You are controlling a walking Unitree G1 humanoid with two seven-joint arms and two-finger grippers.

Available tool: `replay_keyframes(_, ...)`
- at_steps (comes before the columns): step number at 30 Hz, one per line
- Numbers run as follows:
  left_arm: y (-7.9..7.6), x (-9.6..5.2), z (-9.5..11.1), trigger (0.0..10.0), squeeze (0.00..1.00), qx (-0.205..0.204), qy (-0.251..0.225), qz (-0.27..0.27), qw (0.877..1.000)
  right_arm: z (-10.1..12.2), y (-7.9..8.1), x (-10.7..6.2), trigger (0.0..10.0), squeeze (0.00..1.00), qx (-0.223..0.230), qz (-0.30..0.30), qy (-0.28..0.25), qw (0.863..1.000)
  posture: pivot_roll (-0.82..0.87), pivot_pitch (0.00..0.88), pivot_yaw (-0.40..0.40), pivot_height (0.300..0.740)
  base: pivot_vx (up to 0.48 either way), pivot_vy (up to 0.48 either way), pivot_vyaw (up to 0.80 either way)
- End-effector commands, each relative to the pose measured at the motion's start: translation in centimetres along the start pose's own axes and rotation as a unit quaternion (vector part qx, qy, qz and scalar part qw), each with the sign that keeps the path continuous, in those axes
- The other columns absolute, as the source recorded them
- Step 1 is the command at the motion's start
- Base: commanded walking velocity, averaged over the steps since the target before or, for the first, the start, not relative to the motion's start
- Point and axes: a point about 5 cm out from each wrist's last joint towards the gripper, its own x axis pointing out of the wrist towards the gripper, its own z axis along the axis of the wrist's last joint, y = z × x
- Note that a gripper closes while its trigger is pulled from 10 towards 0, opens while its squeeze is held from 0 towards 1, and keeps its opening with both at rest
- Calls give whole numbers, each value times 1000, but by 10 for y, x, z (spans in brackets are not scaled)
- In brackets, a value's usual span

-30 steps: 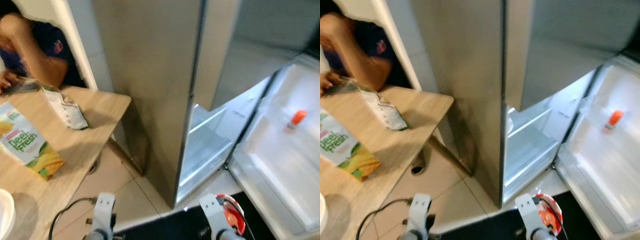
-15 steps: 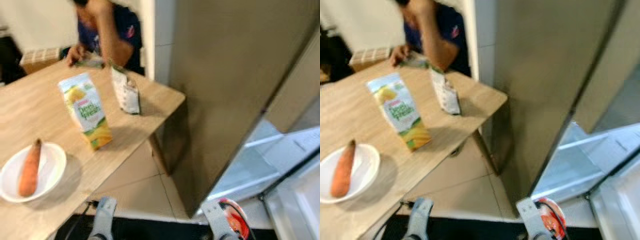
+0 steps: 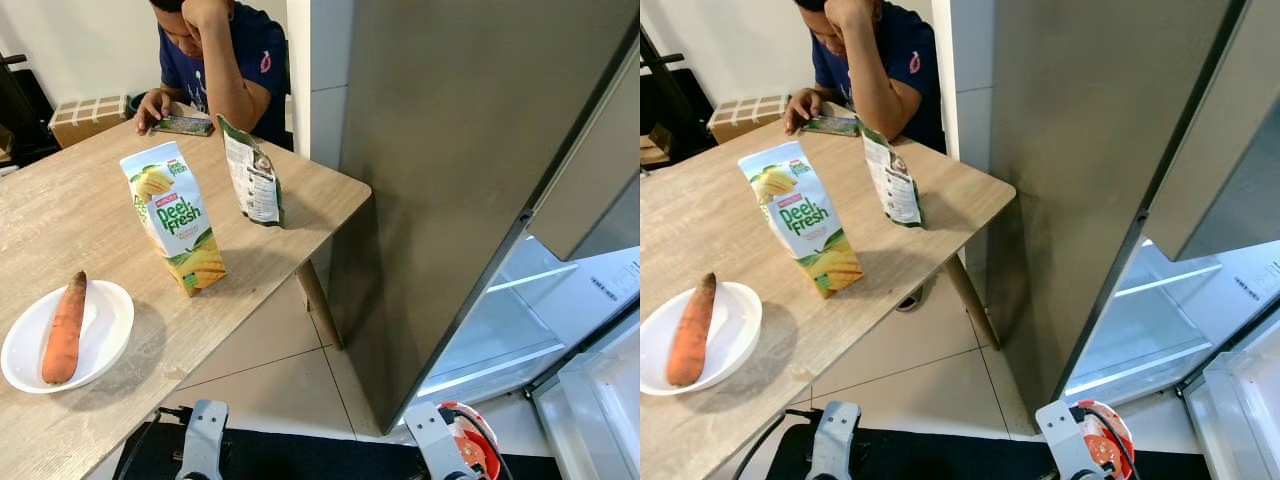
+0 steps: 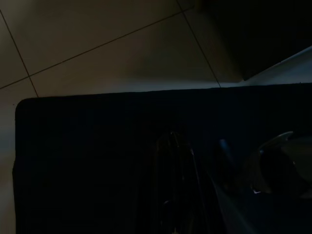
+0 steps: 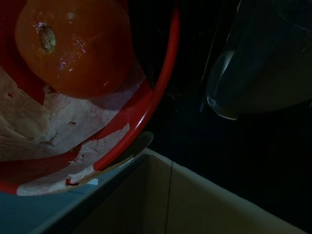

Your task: Restocking fridge

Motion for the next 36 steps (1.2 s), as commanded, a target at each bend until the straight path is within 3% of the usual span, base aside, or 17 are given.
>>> replay_keyframes(1,5,-1,2,10000,0,-9,-9,15,1000,-2,0,-1,10000,0,-4,-4,3,1000,-169,130,13,740,0,0,0)
replay_keyframes(31,2,-1,1,10000,0,-28,-15,15,999,3,1,1,10000,0,0,-5,-4,1000,-155,122,-2,740,0,-327,0)
replay_keyframes(36,1,-2,0,10000,0,-27,-16,14,999,6,2,2,10000,0,-19,6,-10,1000,-154,124,-3,740,0,-330,160)
